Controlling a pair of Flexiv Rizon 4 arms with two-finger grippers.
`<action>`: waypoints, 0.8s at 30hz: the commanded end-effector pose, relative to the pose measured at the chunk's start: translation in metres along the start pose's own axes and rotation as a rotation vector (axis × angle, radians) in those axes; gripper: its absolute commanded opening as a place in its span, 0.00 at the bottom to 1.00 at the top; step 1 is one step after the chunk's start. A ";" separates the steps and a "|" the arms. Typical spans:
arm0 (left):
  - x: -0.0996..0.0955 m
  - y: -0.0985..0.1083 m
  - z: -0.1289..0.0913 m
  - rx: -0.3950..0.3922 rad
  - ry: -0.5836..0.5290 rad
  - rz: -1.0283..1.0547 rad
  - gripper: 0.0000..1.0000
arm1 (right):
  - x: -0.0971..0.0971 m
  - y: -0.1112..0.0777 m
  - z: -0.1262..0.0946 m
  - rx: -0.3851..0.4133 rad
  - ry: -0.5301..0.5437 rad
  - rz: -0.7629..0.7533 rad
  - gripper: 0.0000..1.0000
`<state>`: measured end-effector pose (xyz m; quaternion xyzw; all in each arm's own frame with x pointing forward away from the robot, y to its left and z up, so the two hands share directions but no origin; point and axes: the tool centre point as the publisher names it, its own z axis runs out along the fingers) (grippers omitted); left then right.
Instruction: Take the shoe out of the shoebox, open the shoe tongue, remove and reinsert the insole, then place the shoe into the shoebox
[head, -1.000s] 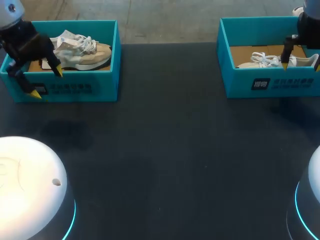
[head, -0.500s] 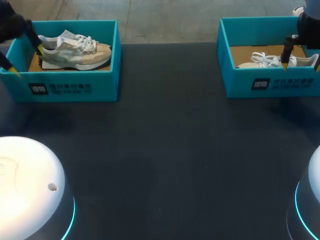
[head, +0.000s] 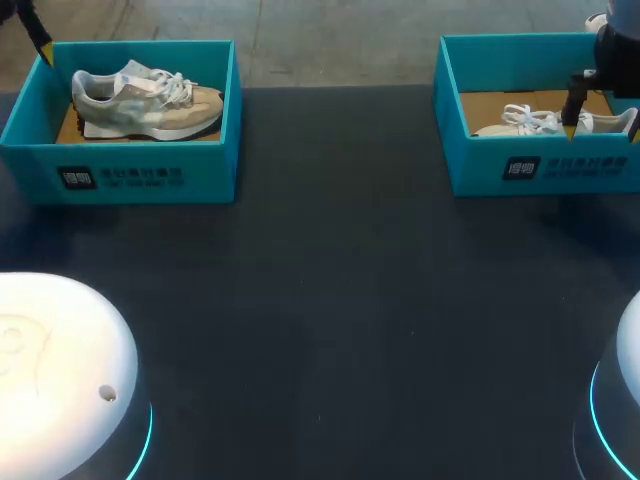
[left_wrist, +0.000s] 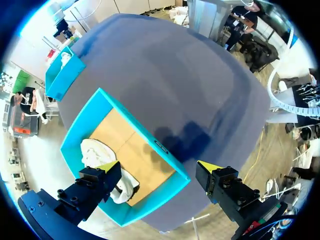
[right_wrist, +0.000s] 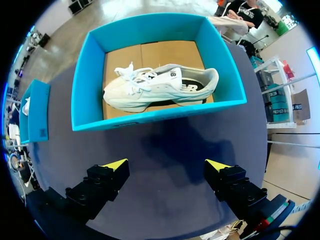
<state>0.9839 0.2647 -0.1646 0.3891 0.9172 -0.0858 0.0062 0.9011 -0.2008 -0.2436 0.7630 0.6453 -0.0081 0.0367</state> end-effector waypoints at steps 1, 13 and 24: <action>-0.005 0.007 -0.002 0.018 0.067 0.000 1.00 | 0.000 -0.001 0.000 -0.002 0.000 0.000 1.00; -0.011 0.027 0.002 -0.017 0.062 0.147 1.00 | 0.000 -0.001 0.000 -0.002 0.000 0.000 1.00; -0.037 0.085 0.031 -0.103 0.077 0.510 1.00 | 0.000 -0.001 0.000 -0.002 0.000 0.000 1.00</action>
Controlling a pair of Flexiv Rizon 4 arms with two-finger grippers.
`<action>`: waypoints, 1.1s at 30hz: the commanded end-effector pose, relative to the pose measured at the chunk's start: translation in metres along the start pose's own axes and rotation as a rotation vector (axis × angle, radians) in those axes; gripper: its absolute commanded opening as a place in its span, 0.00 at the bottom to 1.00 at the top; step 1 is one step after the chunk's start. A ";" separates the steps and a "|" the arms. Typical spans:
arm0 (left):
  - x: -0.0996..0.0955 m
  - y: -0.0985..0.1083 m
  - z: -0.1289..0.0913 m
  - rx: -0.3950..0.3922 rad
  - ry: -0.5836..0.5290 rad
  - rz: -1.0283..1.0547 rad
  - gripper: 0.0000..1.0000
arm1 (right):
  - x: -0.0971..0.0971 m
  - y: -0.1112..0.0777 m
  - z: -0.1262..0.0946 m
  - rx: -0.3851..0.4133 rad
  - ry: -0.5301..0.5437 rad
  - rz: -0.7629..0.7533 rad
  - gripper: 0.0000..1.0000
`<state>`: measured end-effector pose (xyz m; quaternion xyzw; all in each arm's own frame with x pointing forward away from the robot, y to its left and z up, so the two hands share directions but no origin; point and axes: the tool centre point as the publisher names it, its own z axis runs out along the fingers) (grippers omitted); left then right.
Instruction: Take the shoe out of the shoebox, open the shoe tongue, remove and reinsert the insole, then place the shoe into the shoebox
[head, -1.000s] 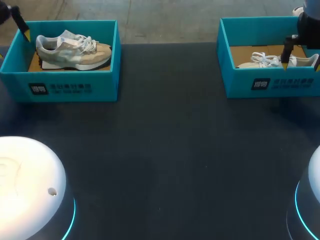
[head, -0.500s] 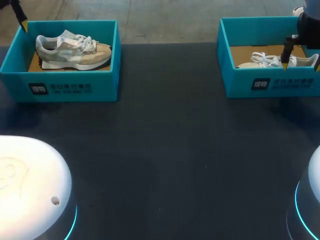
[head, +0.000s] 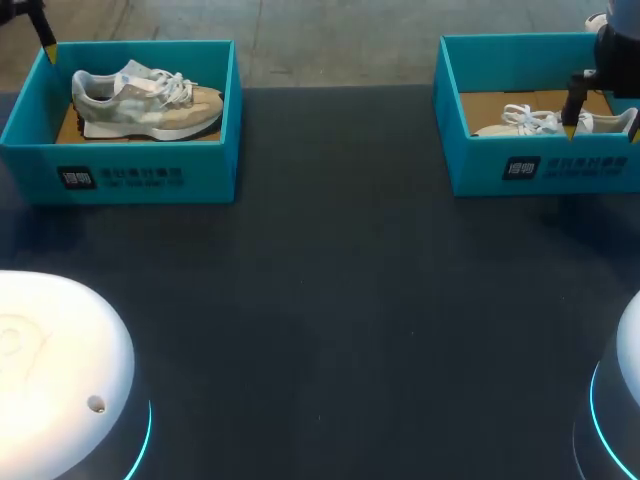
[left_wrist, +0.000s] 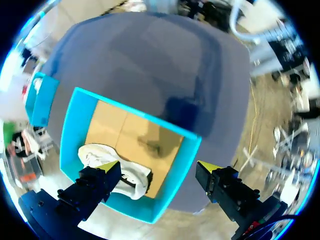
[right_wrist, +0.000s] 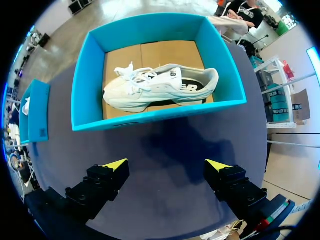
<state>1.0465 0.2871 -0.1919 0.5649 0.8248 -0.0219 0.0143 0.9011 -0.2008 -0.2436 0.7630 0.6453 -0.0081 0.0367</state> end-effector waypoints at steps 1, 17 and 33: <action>-0.003 0.025 0.015 -0.014 -0.002 0.122 1.00 | 0.000 -0.001 0.000 -0.002 0.000 0.000 1.00; -0.012 0.066 0.029 0.009 0.042 0.161 1.00 | 0.000 -0.001 0.000 -0.002 0.000 0.000 1.00; -0.031 0.103 0.065 -0.094 0.089 0.245 1.00 | 0.000 -0.001 0.000 -0.002 0.000 0.000 1.00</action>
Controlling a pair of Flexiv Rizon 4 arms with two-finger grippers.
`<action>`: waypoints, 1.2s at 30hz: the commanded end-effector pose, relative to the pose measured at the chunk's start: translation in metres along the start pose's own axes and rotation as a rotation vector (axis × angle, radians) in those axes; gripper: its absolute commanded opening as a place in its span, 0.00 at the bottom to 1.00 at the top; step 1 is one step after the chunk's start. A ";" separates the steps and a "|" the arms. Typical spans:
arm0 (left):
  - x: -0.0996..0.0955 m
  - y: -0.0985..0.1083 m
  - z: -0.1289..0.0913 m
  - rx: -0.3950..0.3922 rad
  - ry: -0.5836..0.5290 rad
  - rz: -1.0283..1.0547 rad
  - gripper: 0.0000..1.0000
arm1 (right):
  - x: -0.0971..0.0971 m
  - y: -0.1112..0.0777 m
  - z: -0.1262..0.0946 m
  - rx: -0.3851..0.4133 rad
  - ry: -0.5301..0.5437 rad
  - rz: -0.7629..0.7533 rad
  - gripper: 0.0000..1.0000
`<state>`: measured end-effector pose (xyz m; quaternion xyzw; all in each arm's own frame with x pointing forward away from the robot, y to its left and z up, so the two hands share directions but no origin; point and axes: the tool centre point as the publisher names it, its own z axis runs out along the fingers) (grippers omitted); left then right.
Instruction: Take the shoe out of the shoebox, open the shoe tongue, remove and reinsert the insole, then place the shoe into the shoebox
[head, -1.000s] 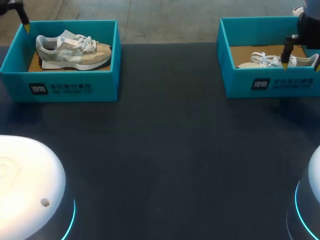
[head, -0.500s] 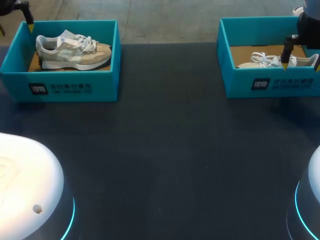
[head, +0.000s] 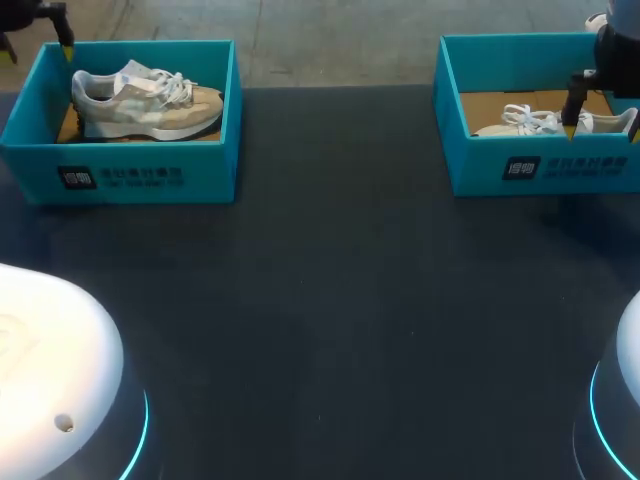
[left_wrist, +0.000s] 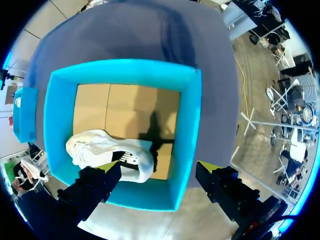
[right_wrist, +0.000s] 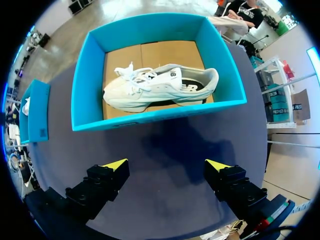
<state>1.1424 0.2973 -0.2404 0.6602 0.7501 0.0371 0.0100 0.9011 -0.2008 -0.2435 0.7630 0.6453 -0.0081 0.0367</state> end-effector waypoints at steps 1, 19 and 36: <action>-0.008 0.012 0.022 0.014 0.012 0.012 1.00 | 0.000 -0.001 0.000 -0.002 0.000 0.000 1.00; -0.019 0.041 0.065 0.036 0.025 0.043 1.00 | 0.000 -0.001 0.000 -0.002 0.000 0.000 1.00; -0.023 0.044 0.092 0.058 0.042 0.064 0.91 | 0.000 -0.001 0.000 -0.002 0.000 0.000 1.00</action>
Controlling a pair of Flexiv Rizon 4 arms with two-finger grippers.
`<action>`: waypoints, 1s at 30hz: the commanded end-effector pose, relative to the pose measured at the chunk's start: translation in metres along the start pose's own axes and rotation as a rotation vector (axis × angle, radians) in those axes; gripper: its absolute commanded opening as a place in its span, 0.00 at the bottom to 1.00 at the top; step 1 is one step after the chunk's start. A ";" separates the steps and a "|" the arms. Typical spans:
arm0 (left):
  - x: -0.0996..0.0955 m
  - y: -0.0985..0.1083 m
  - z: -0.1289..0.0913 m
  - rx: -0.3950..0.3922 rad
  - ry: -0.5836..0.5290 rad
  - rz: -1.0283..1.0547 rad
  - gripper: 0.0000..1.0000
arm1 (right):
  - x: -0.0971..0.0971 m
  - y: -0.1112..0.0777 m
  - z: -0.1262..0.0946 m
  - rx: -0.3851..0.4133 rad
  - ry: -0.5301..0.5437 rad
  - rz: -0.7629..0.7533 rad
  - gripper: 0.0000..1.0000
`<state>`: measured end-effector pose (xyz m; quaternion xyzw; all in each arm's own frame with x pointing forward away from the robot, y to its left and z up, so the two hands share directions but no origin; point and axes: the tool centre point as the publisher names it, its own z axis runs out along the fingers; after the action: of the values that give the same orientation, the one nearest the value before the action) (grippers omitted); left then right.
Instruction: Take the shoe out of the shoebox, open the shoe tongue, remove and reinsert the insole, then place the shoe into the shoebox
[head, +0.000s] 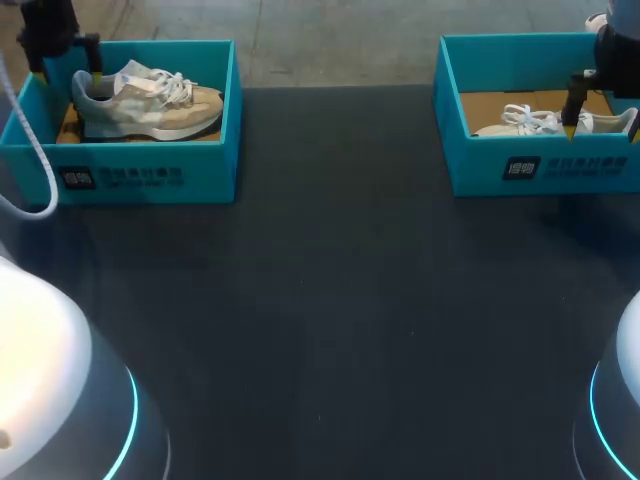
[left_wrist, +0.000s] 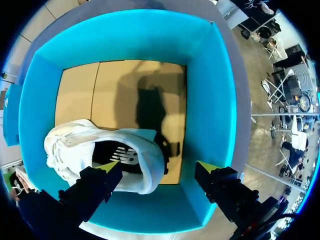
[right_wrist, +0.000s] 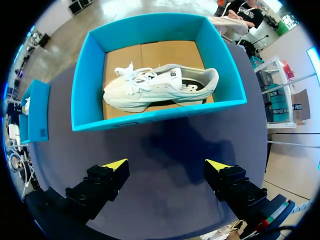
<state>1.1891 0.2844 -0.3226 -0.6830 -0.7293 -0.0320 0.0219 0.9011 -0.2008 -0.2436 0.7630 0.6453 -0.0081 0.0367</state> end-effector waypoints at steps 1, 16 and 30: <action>-0.002 0.005 0.008 0.013 -0.002 -0.001 0.90 | 0.000 -0.001 0.000 -0.002 0.000 0.000 1.00; -0.009 0.004 0.027 0.010 -0.010 -0.009 0.91 | 0.000 -0.001 0.000 -0.002 0.000 0.000 1.00; -0.011 0.008 0.046 0.047 -0.016 -0.029 0.75 | 0.000 -0.001 0.000 -0.002 0.000 0.000 1.00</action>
<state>1.1887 0.2767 -0.3663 -0.6720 -0.7400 -0.0154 0.0251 0.9011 -0.2008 -0.2436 0.7630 0.6453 -0.0081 0.0367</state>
